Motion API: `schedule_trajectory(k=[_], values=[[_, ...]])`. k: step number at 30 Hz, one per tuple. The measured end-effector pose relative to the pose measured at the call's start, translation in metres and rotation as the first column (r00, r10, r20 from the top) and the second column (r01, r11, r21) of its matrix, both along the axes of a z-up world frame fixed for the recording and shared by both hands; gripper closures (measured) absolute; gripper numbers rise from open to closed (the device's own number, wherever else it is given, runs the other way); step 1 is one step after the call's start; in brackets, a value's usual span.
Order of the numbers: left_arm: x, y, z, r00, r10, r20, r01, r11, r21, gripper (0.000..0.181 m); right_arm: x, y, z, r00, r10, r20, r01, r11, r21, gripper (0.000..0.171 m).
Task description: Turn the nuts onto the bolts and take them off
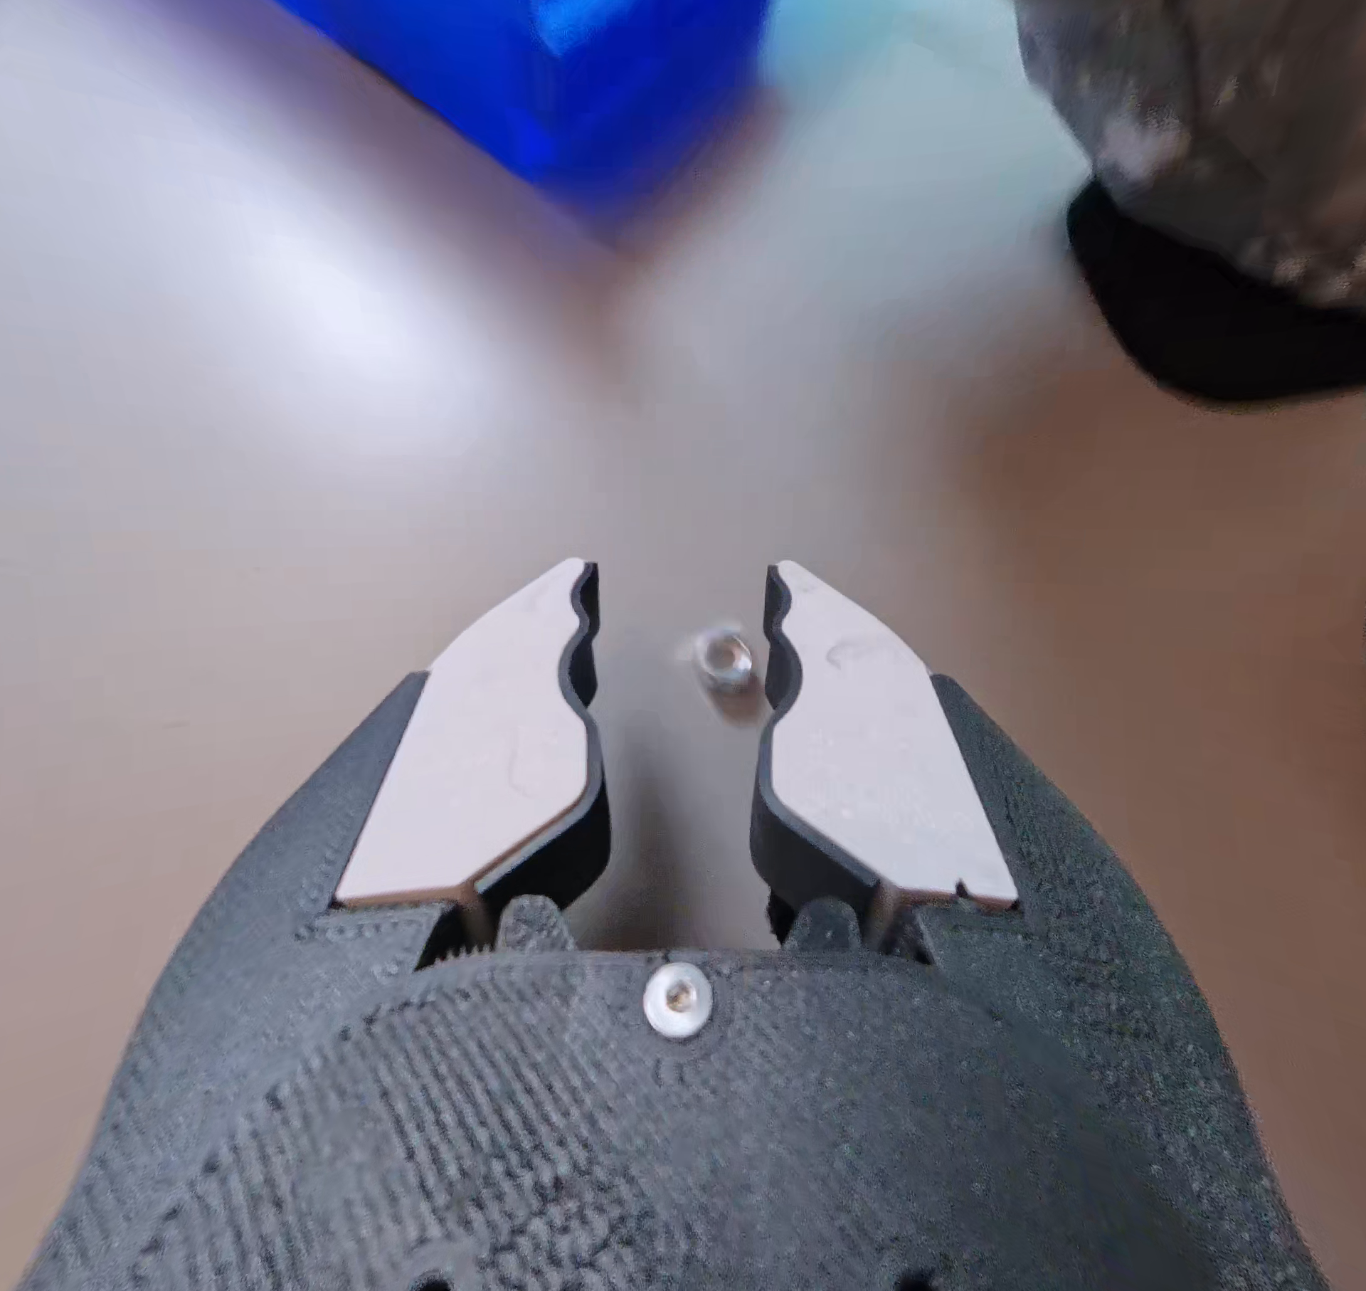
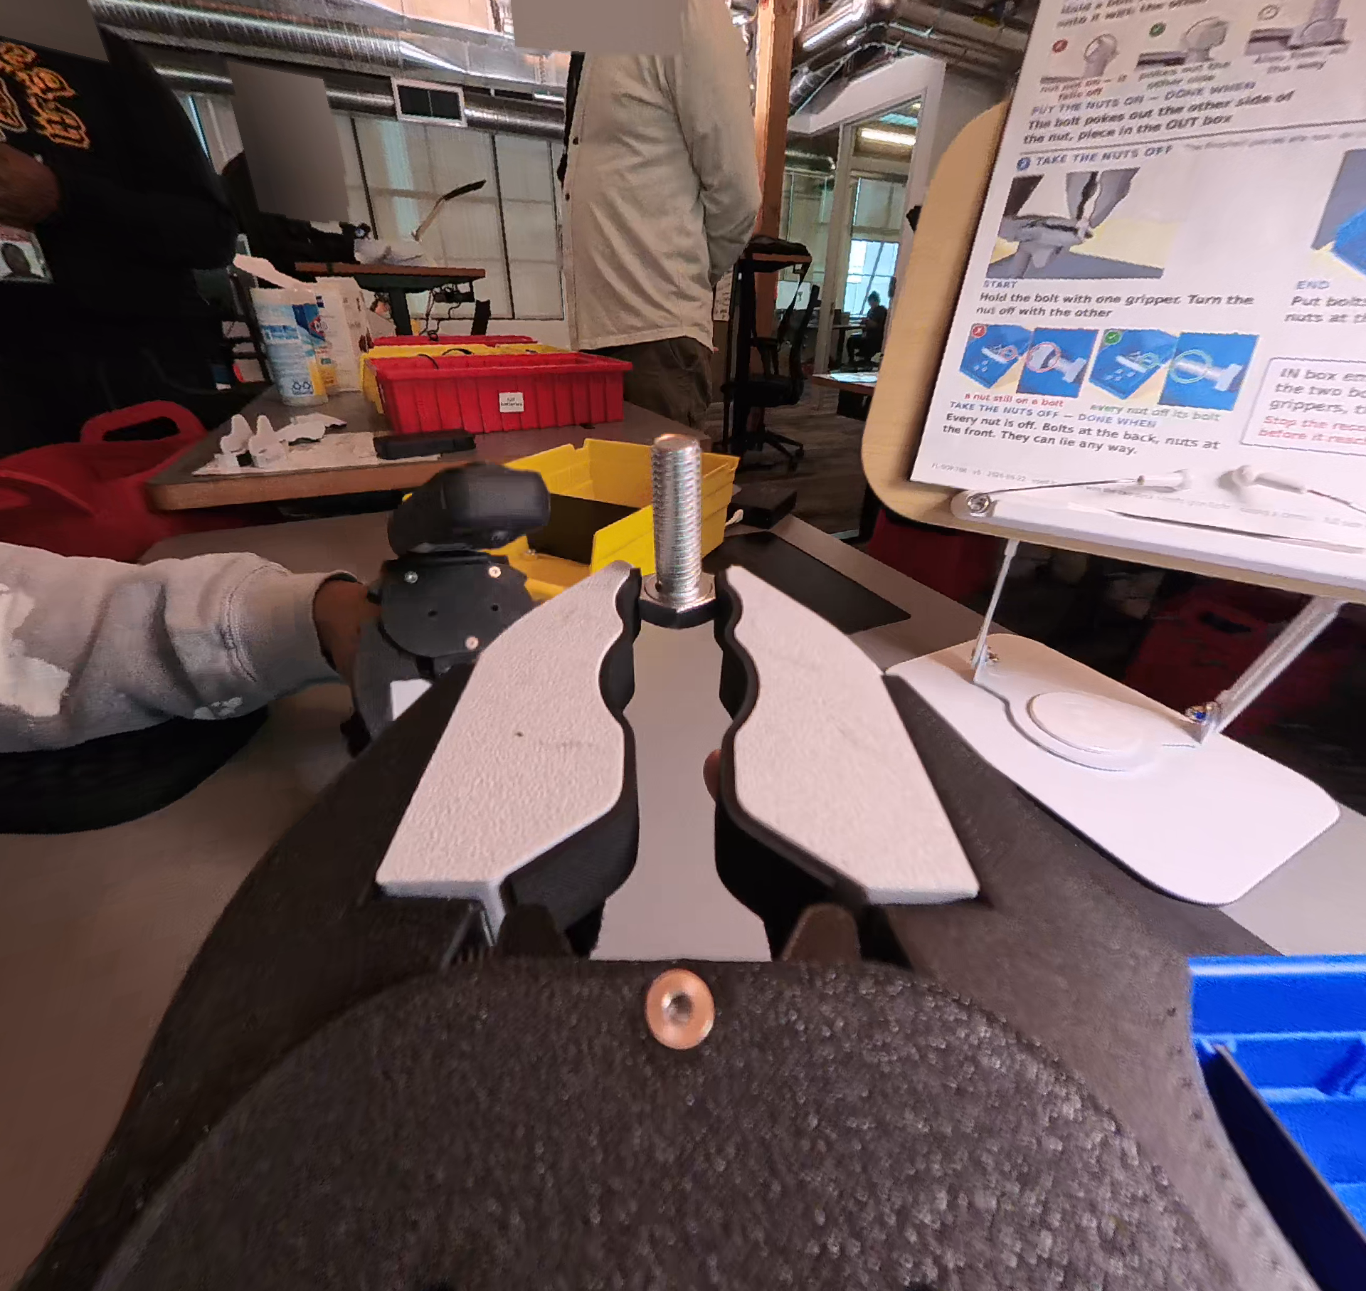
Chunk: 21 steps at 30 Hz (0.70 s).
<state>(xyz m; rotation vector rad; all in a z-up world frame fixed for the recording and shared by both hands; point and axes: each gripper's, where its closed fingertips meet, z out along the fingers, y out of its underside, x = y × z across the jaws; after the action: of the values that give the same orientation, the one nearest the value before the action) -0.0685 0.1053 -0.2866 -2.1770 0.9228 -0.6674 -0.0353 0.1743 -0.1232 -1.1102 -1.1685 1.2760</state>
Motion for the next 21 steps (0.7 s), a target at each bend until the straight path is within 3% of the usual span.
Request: schedule_trajectory(k=[1, 3, 6, 9, 11, 14, 16, 21], values=[[-0.009, 0.017, 0.014, 0.996, 0.075, 0.041, -0.077, 0.996, 0.051, 0.138, 0.003, 0.002, 0.004, 1.0, -0.006, -0.012, 0.006, 1.0, -0.001, 0.153], [-0.039, 0.06, 0.048, 0.943, 0.291, 0.163, -0.317, 0.934, 0.164, 0.138, 0.008, 0.006, 0.012, 0.999, -0.018, -0.038, 0.018, 1.0, -0.006, 0.153], [-0.104, 0.116, 0.095, 0.707, 0.593, 0.385, -0.69, 0.697, 0.194, 0.144, 0.015, 0.01, 0.021, 0.997, -0.024, -0.071, 0.023, 1.0, -0.021, 0.153], [-0.167, 0.151, 0.125, 0.495, 0.723, 0.482, -0.866, 0.454, 0.208, 0.146, 0.021, 0.013, 0.025, 0.996, -0.035, -0.084, 0.033, 0.999, -0.023, 0.153], [-0.195, 0.167, 0.139, 0.448, 0.756, 0.477, -0.894, 0.371, 0.251, 0.148, 0.025, 0.015, 0.028, 0.995, -0.046, -0.09, 0.044, 0.999, -0.017, 0.153], [-0.211, 0.188, 0.144, 0.452, 0.766, 0.457, -0.892, 0.384, 0.239, 0.156, 0.031, 0.021, 0.033, 0.992, -0.057, -0.111, 0.054, 0.998, -0.025, 0.153], [-0.208, 0.194, 0.147, 0.508, 0.734, 0.45, -0.861, 0.441, 0.253, 0.164, 0.034, 0.024, 0.034, 0.991, -0.063, -0.117, 0.06, 0.998, -0.03, 0.153], [-0.221, 0.198, 0.146, 0.532, 0.706, 0.467, -0.845, 0.48, 0.236, 0.165, 0.039, 0.03, 0.036, 0.989, -0.074, -0.13, 0.069, 0.997, -0.042, 0.153]])
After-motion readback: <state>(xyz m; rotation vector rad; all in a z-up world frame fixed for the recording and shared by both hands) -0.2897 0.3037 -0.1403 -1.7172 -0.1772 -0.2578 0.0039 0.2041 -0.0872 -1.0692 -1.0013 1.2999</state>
